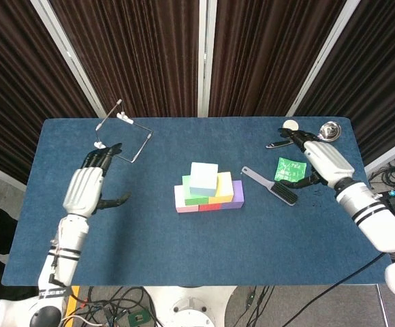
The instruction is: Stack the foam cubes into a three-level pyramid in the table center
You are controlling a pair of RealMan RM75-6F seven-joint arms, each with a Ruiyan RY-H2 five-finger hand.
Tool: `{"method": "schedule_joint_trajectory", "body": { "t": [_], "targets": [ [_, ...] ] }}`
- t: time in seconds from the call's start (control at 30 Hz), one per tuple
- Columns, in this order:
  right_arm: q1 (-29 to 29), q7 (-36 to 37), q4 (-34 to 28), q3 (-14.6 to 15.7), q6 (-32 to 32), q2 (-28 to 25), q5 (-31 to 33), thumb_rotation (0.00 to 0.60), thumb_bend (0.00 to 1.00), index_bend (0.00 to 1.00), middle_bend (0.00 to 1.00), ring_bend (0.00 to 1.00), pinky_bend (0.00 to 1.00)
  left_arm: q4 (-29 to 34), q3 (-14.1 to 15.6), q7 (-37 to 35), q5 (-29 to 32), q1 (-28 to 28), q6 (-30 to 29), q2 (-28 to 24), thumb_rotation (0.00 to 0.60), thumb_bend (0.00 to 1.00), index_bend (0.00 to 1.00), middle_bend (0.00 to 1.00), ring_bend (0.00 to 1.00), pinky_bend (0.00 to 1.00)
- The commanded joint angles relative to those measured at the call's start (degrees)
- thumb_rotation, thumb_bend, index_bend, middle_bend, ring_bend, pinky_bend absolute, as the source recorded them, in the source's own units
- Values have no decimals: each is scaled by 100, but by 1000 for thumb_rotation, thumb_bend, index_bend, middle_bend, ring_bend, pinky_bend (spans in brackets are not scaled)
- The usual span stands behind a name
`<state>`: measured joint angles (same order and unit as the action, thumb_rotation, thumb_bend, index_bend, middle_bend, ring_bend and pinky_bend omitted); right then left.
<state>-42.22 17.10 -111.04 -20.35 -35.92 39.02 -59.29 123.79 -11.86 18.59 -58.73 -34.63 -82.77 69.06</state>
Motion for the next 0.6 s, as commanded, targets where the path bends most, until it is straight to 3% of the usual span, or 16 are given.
{"method": "schedule_joint_trajectory", "body": {
  "t": [0.03,0.17,0.33,0.6],
  "targets": [
    [-552,-716,-533,111,142,-25,829,600,81,0,106,0,0,-797,695,-1229,-1208,746,149,-588,600,211,77,145,63,82],
    [-1229,-1651,-801,465,138,29,1788,600,84,0,105,0,0,-1375,924,-2042,-1883,1121,-85,-520,600,211,77,151,64,81],
    [-2088,-2801,-1142,906,-514,475,2951,600,88,0,79,0,0,-2038,1166,-2620,-2546,1509,-458,-363,600,210,77,163,63,79],
    [-3078,-3967,-1214,1089,-1597,1405,4293,600,92,0,75,0,0,-2686,1289,-3285,-2898,1838,-626,-318,600,210,77,163,63,79]
  ]
}}
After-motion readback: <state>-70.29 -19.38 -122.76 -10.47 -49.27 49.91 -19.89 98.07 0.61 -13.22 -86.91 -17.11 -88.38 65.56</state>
